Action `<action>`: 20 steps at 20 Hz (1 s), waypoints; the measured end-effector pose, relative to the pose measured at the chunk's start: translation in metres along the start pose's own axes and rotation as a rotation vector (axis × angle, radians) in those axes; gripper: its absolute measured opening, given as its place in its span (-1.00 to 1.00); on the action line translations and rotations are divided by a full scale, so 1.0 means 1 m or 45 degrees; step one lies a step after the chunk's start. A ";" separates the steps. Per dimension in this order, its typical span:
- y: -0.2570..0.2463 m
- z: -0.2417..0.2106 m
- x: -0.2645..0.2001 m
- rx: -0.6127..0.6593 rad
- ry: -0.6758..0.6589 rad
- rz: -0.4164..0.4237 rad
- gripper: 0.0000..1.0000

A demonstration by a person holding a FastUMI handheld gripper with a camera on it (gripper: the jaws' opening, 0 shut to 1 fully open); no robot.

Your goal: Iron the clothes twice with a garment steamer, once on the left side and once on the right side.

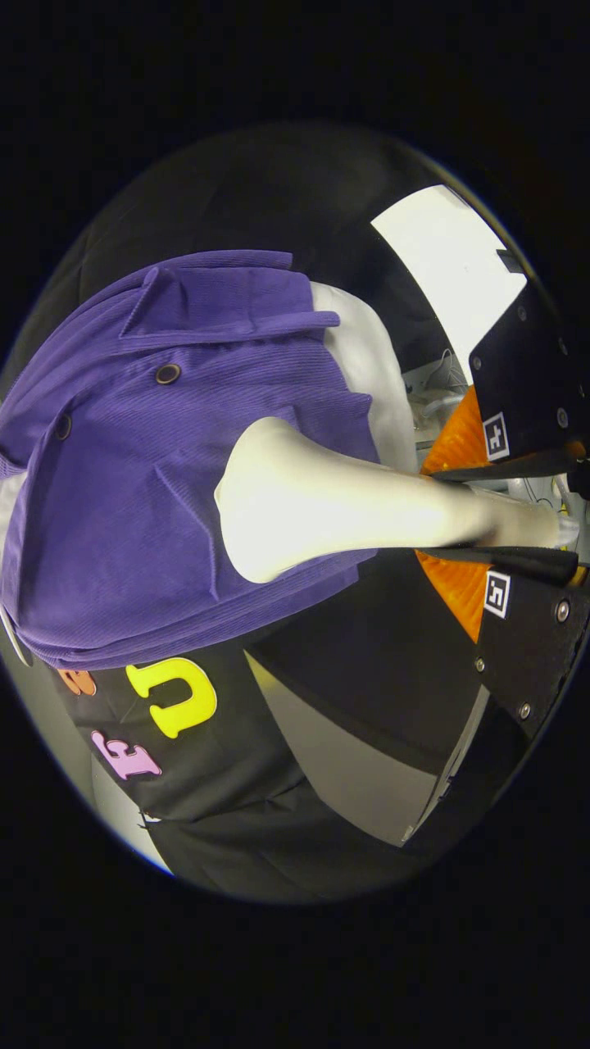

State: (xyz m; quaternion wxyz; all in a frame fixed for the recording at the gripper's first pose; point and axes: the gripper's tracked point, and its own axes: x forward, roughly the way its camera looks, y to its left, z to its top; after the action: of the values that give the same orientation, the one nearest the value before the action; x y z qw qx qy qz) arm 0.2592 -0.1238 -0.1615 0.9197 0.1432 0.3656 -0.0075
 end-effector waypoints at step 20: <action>0.000 -0.047 -0.001 0.034 -0.026 0.027 -0.31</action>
State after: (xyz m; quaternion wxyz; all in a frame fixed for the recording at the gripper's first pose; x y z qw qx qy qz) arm 0.2272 -0.1110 -0.1931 0.9214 0.1592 0.3545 -0.0041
